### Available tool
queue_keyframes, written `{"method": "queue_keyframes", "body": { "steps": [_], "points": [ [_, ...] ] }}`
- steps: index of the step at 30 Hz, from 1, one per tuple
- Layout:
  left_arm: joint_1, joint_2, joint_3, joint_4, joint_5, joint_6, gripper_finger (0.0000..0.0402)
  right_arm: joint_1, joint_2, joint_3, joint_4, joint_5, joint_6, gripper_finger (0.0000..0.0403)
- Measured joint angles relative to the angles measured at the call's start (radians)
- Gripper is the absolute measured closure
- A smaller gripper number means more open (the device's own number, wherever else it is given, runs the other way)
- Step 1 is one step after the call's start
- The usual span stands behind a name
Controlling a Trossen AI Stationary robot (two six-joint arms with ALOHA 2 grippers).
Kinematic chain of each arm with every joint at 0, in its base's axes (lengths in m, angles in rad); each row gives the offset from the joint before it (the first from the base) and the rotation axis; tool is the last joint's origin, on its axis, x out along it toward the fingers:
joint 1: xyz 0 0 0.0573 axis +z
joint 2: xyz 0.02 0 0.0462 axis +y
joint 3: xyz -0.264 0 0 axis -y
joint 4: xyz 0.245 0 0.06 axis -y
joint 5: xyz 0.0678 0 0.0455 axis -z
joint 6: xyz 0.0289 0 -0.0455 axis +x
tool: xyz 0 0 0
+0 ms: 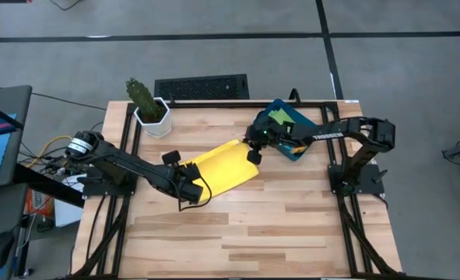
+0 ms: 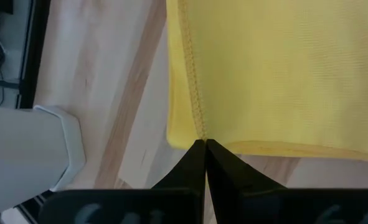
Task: Fold microfiber towels
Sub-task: Fold the yellow microfiber towel
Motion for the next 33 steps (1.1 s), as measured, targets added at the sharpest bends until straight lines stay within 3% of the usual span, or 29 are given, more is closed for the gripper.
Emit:
{"method": "queue_keyframes", "body": {
  "steps": [5,12,22,29,33],
  "points": [
    [0.002,0.000,0.000,-0.002,-0.005,0.002,0.0401,-0.003,0.000,0.000,-0.001,0.001,-0.002,0.0361],
    [0.001,0.000,0.000,-0.027,0.067,-0.024,0.0401,-0.014,0.000,-0.001,-0.004,0.017,-0.012,0.0348],
    [0.008,0.000,-0.012,-0.012,-0.080,-0.013,0.0399,-0.043,0.000,-0.001,-0.005,0.007,0.009,0.0346],
    [0.047,0.000,-0.122,0.107,-0.020,0.019,0.0336,-0.039,0.000,-0.001,0.005,-0.001,-0.027,0.0346],
    [0.065,0.000,-0.154,0.119,-0.049,0.021,0.0281,-0.038,0.000,-0.001,0.056,-0.064,-0.076,0.0345]
  ]
}}
